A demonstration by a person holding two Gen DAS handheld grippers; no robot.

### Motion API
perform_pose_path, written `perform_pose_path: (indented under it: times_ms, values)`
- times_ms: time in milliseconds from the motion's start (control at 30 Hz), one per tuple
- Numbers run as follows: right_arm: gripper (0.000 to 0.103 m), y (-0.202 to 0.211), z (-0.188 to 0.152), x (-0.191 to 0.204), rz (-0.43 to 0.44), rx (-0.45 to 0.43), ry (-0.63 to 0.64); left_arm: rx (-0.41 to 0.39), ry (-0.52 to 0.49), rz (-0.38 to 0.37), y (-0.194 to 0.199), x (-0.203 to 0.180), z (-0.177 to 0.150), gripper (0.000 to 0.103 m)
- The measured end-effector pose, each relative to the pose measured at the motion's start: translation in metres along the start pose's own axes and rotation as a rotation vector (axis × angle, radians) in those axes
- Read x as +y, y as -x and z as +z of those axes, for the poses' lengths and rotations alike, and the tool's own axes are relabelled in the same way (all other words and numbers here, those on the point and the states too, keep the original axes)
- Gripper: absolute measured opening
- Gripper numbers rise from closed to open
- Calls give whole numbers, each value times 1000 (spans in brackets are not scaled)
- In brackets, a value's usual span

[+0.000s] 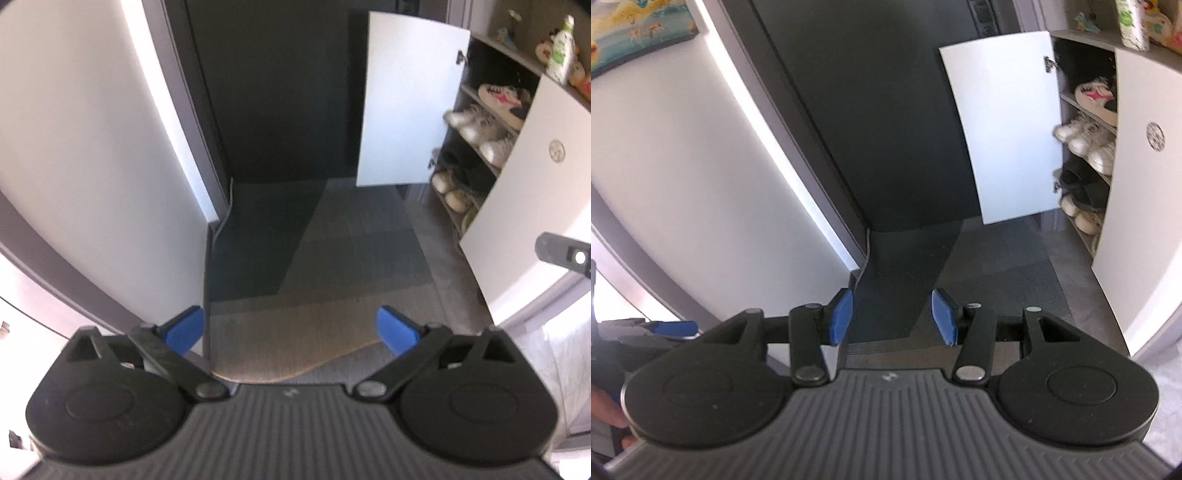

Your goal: Organize scattered shoes

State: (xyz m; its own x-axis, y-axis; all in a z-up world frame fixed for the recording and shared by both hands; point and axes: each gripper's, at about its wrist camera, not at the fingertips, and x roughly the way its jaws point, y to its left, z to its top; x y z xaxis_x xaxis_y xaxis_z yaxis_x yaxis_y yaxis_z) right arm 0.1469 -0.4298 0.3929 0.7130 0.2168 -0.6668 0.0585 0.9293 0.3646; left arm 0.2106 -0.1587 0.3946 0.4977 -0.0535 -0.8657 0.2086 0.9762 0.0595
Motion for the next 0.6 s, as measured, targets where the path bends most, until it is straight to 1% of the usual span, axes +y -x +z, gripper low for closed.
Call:
perform_pose_path:
  times_ms: [67, 133, 200, 233, 267, 300, 333, 467, 533, 567, 600]
  values:
    - [52, -10, -12, 2, -32, 10, -3, 2, -18, -13, -18, 9, -10, 101]
    - [52, -27, -27, 4, -73, 22, -12, -5, -46, -7, -38, 18, -17, 101]
    - [51, -49, -44, 3, -91, 23, -19, -19, -73, 2, -60, 27, -23, 101]
    - [51, -61, -53, 2, -100, 24, -20, -27, -91, 28, -83, 36, -32, 101]
    - [51, -74, -63, 2, -109, 24, -21, -31, -90, 38, -98, 42, -39, 101]
    - [51, -87, -73, 0, -112, 18, -27, -33, -89, 39, -103, 42, -39, 101]
    - [51, -100, -84, -3, -114, 7, -30, -42, -79, 39, -132, 52, -53, 101]
    - [51, -155, -126, -14, -121, -8, -35, -48, -67, 43, -191, 57, -79, 101]
    - [51, -181, -146, -20, -122, -16, -34, -75, -63, 58, -237, 57, -102, 101]
    - [51, -193, -156, -23, -118, -24, -29, -76, -62, 57, -244, 55, -102, 101]
    - [51, -201, -163, -25, -116, -28, -24, -89, -54, 57, -265, 55, -112, 101]
